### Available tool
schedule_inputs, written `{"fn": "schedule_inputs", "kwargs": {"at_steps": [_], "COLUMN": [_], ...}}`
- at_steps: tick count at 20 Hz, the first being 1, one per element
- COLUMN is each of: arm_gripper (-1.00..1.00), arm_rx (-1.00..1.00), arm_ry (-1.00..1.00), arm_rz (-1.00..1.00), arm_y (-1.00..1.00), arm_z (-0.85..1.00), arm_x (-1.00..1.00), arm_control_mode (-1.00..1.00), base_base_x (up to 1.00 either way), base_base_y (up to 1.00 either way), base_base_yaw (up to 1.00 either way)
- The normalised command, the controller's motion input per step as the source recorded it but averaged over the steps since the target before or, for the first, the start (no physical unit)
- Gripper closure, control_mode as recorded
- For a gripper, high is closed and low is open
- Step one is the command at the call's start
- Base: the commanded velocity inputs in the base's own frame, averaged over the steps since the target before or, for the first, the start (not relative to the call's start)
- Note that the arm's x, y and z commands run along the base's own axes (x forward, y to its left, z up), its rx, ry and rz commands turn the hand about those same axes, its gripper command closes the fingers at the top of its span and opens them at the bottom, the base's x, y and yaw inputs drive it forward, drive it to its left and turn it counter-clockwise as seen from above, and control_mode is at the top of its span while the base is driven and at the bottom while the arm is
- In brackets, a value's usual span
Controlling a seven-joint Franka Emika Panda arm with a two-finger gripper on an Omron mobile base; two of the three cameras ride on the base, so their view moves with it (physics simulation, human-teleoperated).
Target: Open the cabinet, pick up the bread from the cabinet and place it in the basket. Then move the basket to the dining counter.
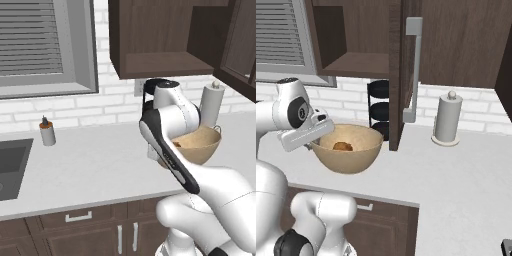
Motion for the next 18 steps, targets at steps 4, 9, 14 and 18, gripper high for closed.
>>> {"fn": "schedule_inputs", "kwargs": {"at_steps": [4, 9, 14, 18], "arm_gripper": [1.00, 1.00, 1.00, 1.00], "arm_rx": [0.00, 0.00, 0.00, 0.00], "arm_ry": [0.00, 0.00, 0.00, 0.00], "arm_rz": [0.01, 0.00, 0.00, 0.00], "arm_y": [0.24, 0.00, 0.00, 0.00], "arm_z": [0.00, 0.00, 0.00, 0.00], "arm_x": [-0.14, 0.00, 0.00, 0.00], "arm_control_mode": [1.00, 1.00, 1.00, 1.00], "base_base_x": [-0.26, -0.68, -0.75, -0.65], "base_base_y": [0.33, 0.84, 0.97, 1.00], "base_base_yaw": [0.03, 0.06, 0.26, 0.57]}}
